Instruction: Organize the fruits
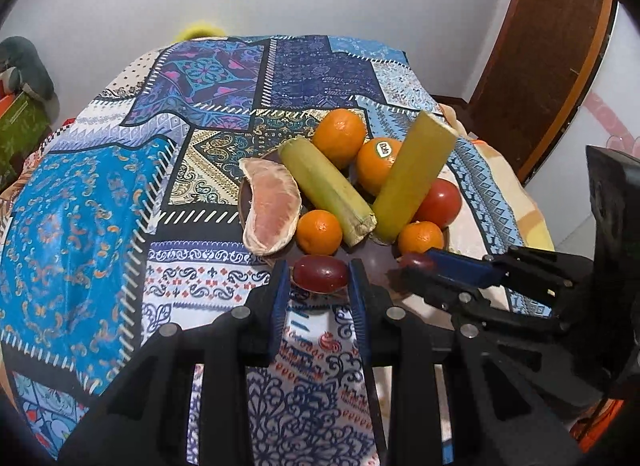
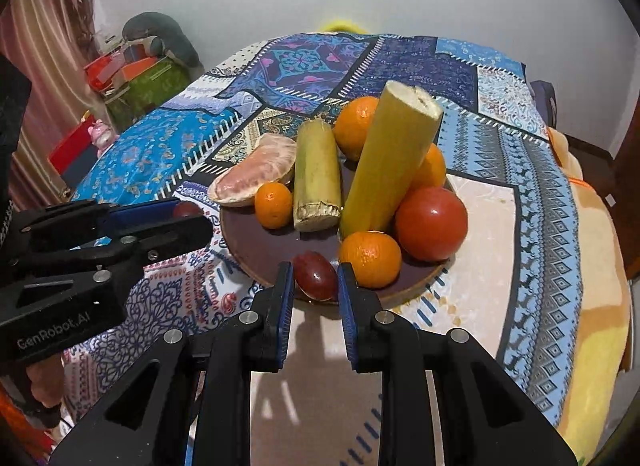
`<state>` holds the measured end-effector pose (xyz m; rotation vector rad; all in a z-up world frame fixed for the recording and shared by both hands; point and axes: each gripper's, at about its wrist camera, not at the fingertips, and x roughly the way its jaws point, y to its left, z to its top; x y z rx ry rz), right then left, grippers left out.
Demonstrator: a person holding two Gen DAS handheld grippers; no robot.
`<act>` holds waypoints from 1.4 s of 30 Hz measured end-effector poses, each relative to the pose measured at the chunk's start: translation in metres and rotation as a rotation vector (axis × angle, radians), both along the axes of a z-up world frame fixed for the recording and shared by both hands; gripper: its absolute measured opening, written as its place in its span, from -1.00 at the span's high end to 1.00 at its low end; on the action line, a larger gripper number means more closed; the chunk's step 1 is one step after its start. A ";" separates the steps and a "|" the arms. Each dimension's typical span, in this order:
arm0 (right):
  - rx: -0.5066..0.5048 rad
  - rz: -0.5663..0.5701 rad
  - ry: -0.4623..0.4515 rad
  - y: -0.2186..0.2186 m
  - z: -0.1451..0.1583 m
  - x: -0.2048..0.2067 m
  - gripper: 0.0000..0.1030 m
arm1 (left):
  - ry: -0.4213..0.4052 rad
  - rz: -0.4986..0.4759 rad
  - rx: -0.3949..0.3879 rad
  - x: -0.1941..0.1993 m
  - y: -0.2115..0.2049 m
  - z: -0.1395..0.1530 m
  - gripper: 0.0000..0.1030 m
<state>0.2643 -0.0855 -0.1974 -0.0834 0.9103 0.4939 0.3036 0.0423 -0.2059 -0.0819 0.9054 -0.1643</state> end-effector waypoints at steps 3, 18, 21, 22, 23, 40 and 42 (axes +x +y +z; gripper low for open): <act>0.012 0.019 0.001 0.001 -0.003 0.001 0.61 | 0.014 0.008 -0.010 0.008 0.002 -0.007 0.44; -0.007 0.026 -0.016 0.004 0.003 -0.001 0.51 | -0.004 0.046 -0.049 -0.004 0.016 0.006 0.27; -0.009 0.019 -0.039 0.003 0.012 -0.004 0.50 | -0.048 0.059 -0.033 -0.017 0.018 0.024 0.27; -0.007 0.016 -0.049 0.002 0.018 -0.007 0.50 | -0.068 0.065 -0.030 -0.023 0.019 0.032 0.27; -0.002 0.012 -0.063 0.001 0.024 -0.010 0.50 | -0.088 0.069 -0.028 -0.030 0.019 0.040 0.27; 0.176 -0.056 -0.506 -0.050 0.205 -0.156 0.30 | -0.579 0.137 -0.011 -0.203 0.004 0.213 0.27; 0.194 -0.064 -0.565 -0.055 0.220 -0.177 0.27 | -0.626 0.140 -0.002 -0.223 -0.001 0.225 0.24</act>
